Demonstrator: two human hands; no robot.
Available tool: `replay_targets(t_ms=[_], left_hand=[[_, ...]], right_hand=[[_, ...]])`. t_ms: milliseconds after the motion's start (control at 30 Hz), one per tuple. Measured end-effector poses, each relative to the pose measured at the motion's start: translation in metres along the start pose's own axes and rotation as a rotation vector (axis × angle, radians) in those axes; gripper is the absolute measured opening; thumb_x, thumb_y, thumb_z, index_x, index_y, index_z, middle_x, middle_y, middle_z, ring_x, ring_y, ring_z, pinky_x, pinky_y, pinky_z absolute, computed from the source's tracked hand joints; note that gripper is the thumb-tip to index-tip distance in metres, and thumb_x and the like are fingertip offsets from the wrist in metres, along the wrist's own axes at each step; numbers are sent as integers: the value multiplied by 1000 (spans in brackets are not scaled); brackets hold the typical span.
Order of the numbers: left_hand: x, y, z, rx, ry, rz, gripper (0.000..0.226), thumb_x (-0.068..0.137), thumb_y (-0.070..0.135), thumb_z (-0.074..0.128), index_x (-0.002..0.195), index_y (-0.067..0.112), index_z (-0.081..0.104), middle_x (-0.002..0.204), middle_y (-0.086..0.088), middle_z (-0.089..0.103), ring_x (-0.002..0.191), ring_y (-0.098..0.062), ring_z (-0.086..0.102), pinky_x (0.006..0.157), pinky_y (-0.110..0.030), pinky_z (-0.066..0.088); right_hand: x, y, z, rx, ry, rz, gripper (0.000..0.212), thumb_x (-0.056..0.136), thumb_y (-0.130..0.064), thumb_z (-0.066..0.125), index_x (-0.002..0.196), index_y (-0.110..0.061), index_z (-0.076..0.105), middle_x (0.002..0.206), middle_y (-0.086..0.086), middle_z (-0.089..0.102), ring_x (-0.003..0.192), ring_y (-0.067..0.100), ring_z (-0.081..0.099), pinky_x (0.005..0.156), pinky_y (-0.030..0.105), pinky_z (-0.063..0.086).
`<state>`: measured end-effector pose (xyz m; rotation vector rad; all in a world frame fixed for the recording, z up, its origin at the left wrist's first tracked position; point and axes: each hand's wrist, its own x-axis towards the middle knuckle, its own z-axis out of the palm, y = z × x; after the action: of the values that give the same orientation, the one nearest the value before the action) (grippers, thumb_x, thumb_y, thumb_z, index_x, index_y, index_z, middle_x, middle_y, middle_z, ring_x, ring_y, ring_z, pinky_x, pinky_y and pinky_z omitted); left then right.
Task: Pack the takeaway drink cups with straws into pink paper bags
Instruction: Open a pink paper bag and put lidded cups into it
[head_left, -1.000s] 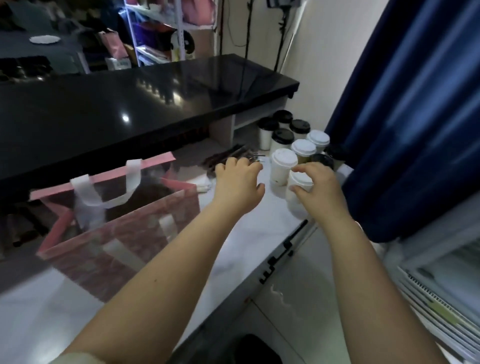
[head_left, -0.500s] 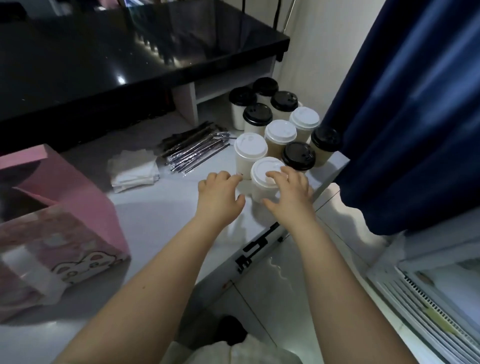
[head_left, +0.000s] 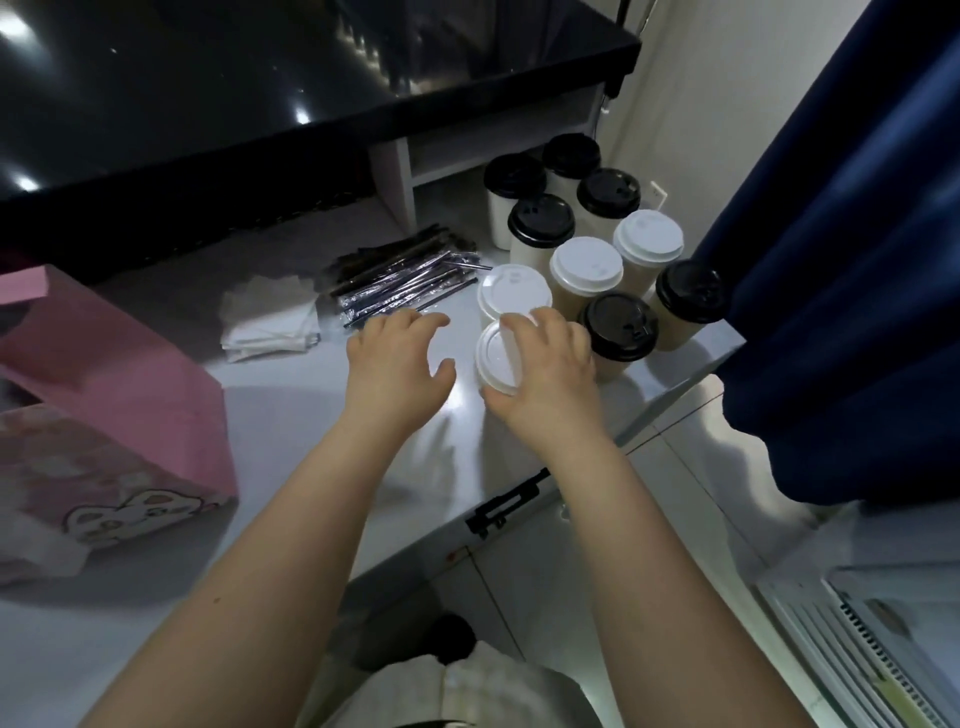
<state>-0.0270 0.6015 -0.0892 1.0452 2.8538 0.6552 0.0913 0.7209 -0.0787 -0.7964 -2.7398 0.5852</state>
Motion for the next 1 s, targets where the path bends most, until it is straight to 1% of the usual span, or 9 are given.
replay_targets(t_ms=[133,333,400,500,600,700,867,933,1000], left_hand=[[15,-6,-50,16,125,-50,47,79,22,61,126,28,60,121,0,62,117,-30,50,96,-41,34],[15,-32,-140,95,273,-28,48,77,25,62,124,30,62,120,2,63,117,-30,50,96,-43,37],[1,-52,-169,100,329,-50,47,77,27,65,124,31,62,120,3,63,118,-29,49,96,-43,36],[-33,-92,-208,70,419,-95,44,78,25,68,122,28,64,117,2,65,116,-29,51,97,-46,38],[-70,-139,-240,45,471,-132,40,79,23,70,119,27,66,113,3,67,111,-27,55,97,-48,42],[-102,-185,-265,15,448,-157,34,80,26,71,114,27,69,106,6,67,103,-20,57,91,-43,46],[-142,-263,-293,-112,309,-135,22,79,21,75,98,31,69,91,16,61,86,-4,57,75,-25,49],[-150,-288,-298,-165,251,-122,23,78,23,74,93,38,68,89,21,62,86,4,57,71,-18,44],[-150,-305,-298,-202,188,-82,22,77,26,74,90,43,67,88,25,61,87,7,55,72,-20,43]], right_hand=[[13,-34,-30,91,24,-62,73,75,-34,75,139,-25,40,145,3,29,131,27,25,108,41,31],[38,-107,-52,180,79,-294,70,76,-31,77,138,-26,45,146,2,30,133,25,25,110,38,30],[41,-133,-52,228,118,-341,70,74,-33,79,137,-27,48,147,0,32,134,23,27,110,37,30],[40,-174,-51,414,174,-362,67,70,-34,82,130,-32,52,143,-6,37,131,17,31,108,32,31],[35,-220,-48,541,196,-423,65,67,-31,84,125,-36,54,137,-8,42,128,18,36,108,35,35],[29,-271,-43,590,188,-503,64,68,-30,85,124,-36,54,133,-9,44,128,20,39,108,37,37],[9,-352,-23,589,160,-593,64,69,-31,85,125,-33,54,126,-16,42,125,18,41,105,35,40],[1,-375,-12,591,131,-605,63,68,-31,85,124,-33,55,123,-21,42,124,17,42,103,32,40],[-8,-394,-3,594,94,-604,61,68,-33,85,122,-35,56,120,-23,43,121,16,43,100,28,42]])
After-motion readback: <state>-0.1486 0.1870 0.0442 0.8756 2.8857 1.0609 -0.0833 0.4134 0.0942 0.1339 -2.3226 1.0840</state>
